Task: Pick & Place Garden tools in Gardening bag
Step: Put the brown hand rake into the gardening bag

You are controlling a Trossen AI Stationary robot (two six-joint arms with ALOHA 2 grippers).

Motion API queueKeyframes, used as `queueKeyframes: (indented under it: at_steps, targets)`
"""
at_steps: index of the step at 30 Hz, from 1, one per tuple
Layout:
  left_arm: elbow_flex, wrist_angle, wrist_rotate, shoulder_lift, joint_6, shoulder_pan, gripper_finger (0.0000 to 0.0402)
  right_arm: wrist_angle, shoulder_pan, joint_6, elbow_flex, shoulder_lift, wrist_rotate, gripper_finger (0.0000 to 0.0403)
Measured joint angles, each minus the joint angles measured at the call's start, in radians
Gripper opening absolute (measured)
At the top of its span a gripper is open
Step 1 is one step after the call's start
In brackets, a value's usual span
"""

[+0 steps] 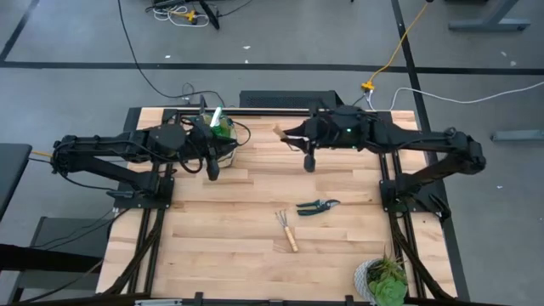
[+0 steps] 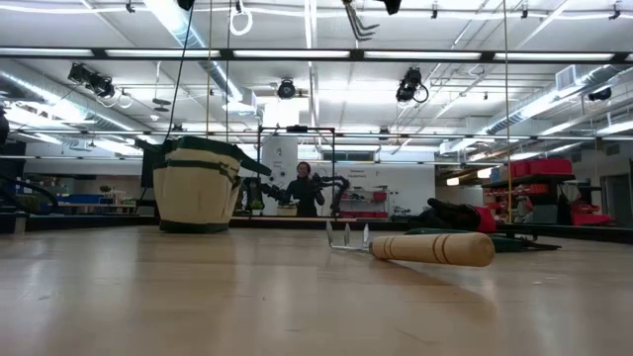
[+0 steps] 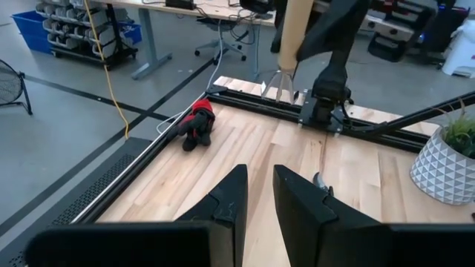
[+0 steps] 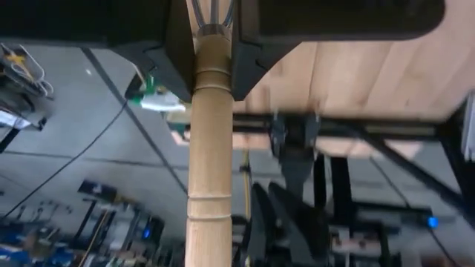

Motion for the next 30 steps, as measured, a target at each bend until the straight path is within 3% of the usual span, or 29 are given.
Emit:
queueKeyframes:
  at_steps: [10,21,30]
  targets:
    - [0.000,0.096,0.001,0.000,0.024,0.000,0.0071,0.304,0.012,0.111,-0.136,-0.081,-0.065,0.0052]
    - [0.000,0.219,0.053,0.000,0.079,0.001,0.0074,0.354,0.043,0.116,-0.139,-0.082,-0.080,0.0056]
    - [0.000,0.256,0.079,0.005,0.079,0.001,0.0140,0.356,0.048,0.132,-0.139,-0.081,-0.080,0.0055]
